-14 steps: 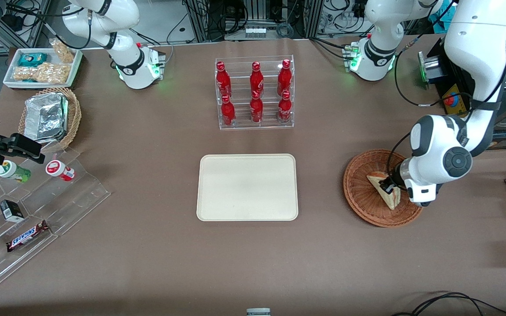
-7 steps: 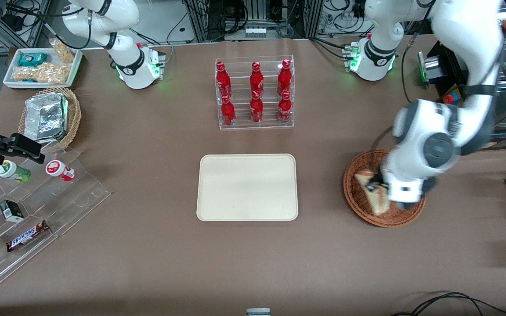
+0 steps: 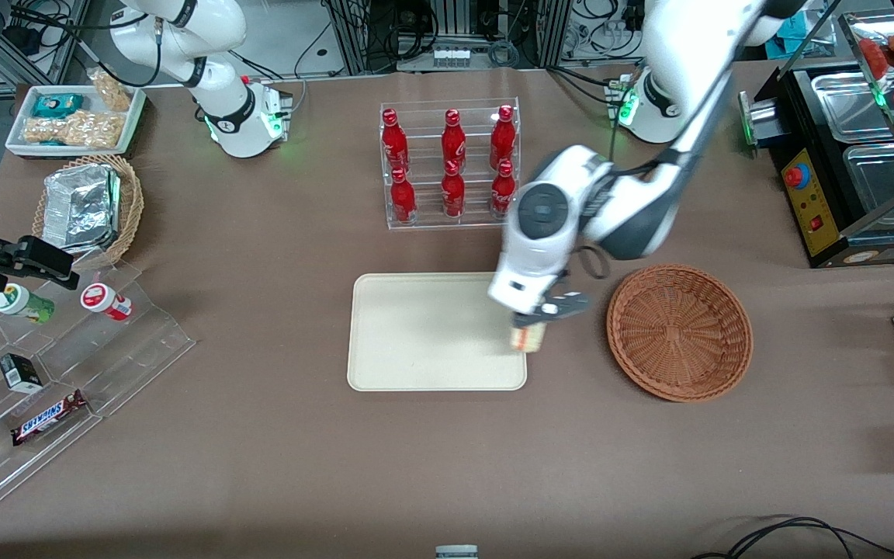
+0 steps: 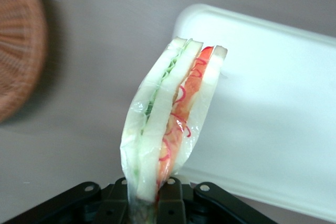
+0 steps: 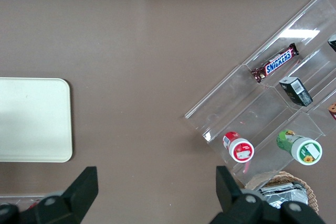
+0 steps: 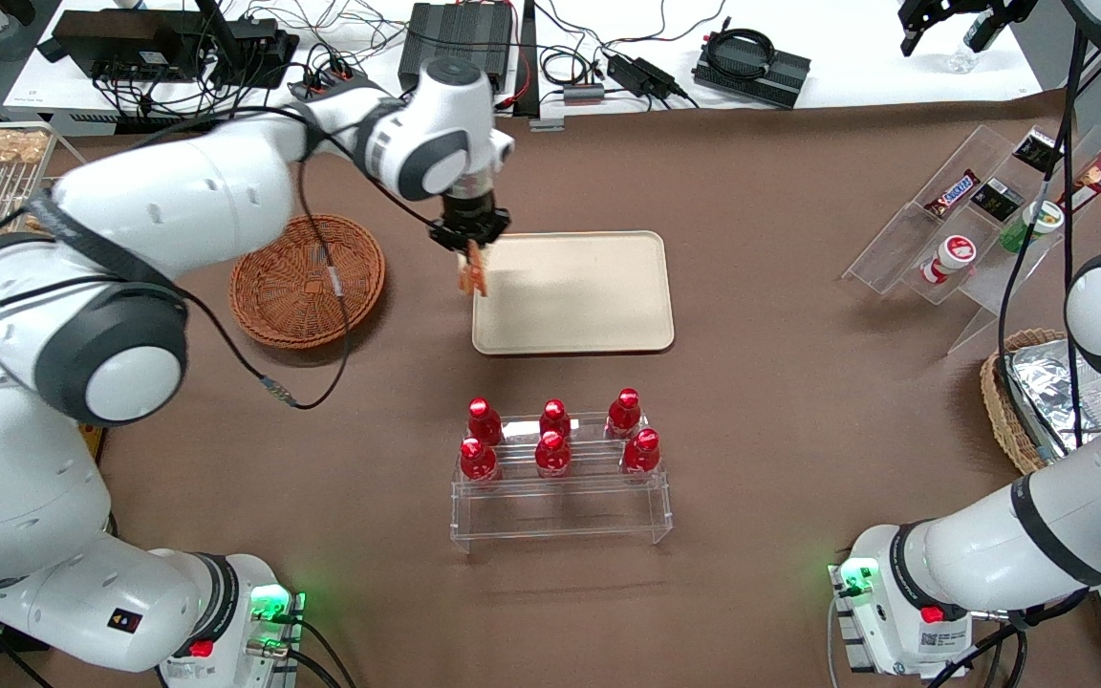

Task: Place sandwich from basket to tray
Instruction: 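Carry the sandwich with the left gripper over the cream tray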

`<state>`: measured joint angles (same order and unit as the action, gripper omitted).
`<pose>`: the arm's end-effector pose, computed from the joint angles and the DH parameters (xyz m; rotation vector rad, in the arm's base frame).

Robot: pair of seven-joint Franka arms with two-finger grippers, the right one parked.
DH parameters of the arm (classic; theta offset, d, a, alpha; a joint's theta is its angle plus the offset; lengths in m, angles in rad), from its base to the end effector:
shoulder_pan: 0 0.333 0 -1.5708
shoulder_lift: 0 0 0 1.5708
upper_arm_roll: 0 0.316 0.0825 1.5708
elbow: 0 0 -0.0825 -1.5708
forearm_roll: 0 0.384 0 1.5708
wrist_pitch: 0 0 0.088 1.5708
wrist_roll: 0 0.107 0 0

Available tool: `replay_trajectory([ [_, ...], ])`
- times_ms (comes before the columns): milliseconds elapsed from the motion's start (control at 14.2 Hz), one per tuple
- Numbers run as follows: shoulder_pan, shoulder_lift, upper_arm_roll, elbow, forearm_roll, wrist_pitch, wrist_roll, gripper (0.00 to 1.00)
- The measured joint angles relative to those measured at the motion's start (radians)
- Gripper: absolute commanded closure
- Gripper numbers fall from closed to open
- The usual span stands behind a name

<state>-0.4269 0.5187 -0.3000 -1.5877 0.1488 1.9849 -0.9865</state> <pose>0.5275 -0.4219 0.3369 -3.0578 -0.3425 0.1153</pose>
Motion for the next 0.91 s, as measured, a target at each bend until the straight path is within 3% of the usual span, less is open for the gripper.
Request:
replay_trajectory([
  [281,-0.078,0.149,0.004,0.128,0.040,0.001,-0.005,0.85],
  [632,-0.151,0.325,0.009,0.321,0.125,0.002,-0.184,0.79],
  [912,-0.190,0.391,0.010,0.413,0.133,0.002,-0.205,0.33],
])
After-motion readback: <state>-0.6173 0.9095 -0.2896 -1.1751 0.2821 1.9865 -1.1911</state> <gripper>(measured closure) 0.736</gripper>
